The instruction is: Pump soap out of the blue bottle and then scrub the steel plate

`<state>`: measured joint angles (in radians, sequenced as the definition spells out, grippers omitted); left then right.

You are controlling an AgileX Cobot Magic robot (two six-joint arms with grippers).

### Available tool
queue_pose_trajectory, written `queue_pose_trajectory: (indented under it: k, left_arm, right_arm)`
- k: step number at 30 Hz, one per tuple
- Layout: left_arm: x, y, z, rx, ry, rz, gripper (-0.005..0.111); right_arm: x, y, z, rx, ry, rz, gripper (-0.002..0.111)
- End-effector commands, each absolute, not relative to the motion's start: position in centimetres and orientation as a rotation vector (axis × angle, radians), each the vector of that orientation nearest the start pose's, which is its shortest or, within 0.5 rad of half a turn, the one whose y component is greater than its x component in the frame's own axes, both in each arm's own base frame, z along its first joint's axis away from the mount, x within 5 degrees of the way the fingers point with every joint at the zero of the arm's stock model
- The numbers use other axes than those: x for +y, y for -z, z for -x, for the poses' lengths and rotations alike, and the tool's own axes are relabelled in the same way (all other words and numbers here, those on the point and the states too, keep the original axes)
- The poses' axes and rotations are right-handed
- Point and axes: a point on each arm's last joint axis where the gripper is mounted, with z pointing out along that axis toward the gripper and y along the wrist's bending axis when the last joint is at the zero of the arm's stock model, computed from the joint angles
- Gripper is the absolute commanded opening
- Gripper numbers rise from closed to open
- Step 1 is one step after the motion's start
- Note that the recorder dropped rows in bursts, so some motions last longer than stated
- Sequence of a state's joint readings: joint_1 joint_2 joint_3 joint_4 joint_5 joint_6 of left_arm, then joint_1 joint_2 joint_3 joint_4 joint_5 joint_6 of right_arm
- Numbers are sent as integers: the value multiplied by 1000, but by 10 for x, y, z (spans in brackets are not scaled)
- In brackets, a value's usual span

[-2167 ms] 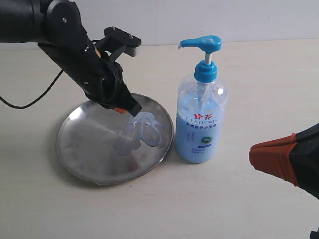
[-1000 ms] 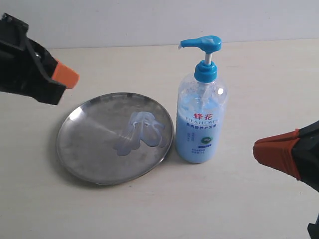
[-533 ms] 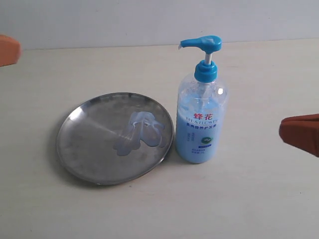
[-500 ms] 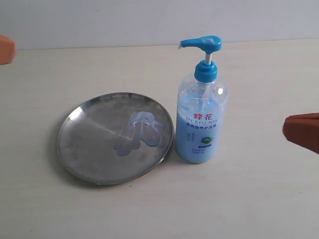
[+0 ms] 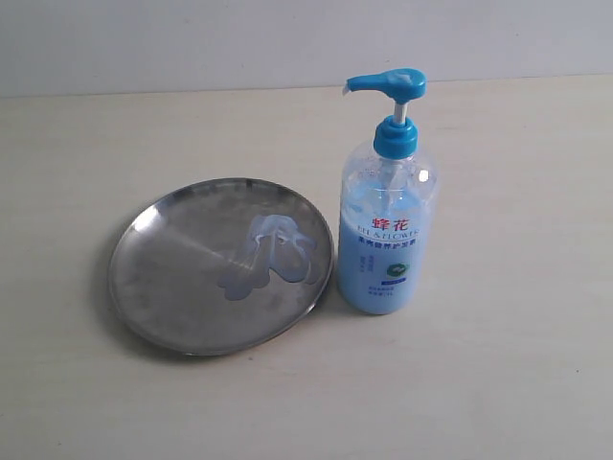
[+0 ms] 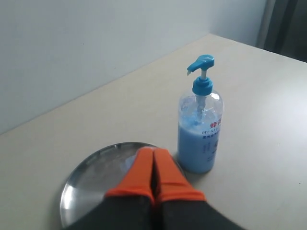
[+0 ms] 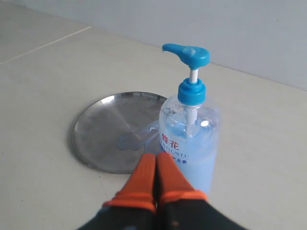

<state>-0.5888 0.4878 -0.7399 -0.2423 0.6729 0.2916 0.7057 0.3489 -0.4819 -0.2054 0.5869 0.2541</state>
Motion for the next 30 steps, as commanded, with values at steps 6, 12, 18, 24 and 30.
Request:
queue_pose_trajectory:
  k: [6,12,18,24,30]
  left_arm:
    - [-50,-350,-51,1744,484,-726,0]
    - [-50,-347,-51,1748,484,-726,0]
    - [-50,-347,-51,1751,486,-723,0]
    - [-50,-347,-51,1755,497,-711,0]
    - [-50,-347,-51,1760,505,-701,0]
  right_arm:
    - [40,-301,-60,1863,-471,493,0]
    - [40,-301,-60,1863,-471,493,0]
    - [40,-301,-60,1863,-471,493,0]
    - [40,-301,-60,1863,-471,493,0]
    - [40,-301,-60,1863,-471,493,0]
